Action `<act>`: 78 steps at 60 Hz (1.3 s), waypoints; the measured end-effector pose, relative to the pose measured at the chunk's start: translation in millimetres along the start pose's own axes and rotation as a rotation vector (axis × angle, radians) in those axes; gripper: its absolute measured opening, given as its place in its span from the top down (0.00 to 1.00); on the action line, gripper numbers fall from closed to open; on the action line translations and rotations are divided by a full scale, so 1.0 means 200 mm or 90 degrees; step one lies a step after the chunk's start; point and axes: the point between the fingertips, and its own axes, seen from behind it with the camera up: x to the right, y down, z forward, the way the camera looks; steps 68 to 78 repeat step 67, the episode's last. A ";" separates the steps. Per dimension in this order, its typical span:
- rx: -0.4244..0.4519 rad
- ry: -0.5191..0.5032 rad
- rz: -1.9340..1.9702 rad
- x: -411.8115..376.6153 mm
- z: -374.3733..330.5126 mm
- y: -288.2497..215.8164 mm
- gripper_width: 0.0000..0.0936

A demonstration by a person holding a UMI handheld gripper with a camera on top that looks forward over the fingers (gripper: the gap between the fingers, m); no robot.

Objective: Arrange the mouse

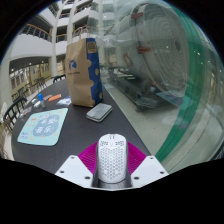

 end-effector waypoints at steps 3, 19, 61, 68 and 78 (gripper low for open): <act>0.005 0.014 -0.011 -0.01 -0.04 -0.05 0.63; 0.174 -0.064 -0.030 -0.87 -0.27 -0.86 0.63; -0.045 -0.163 -0.099 -1.48 0.08 -0.09 0.08; -0.043 -0.189 -0.095 -1.34 -0.17 -0.01 0.08; -0.043 -0.189 -0.095 -1.34 -0.17 -0.01 0.08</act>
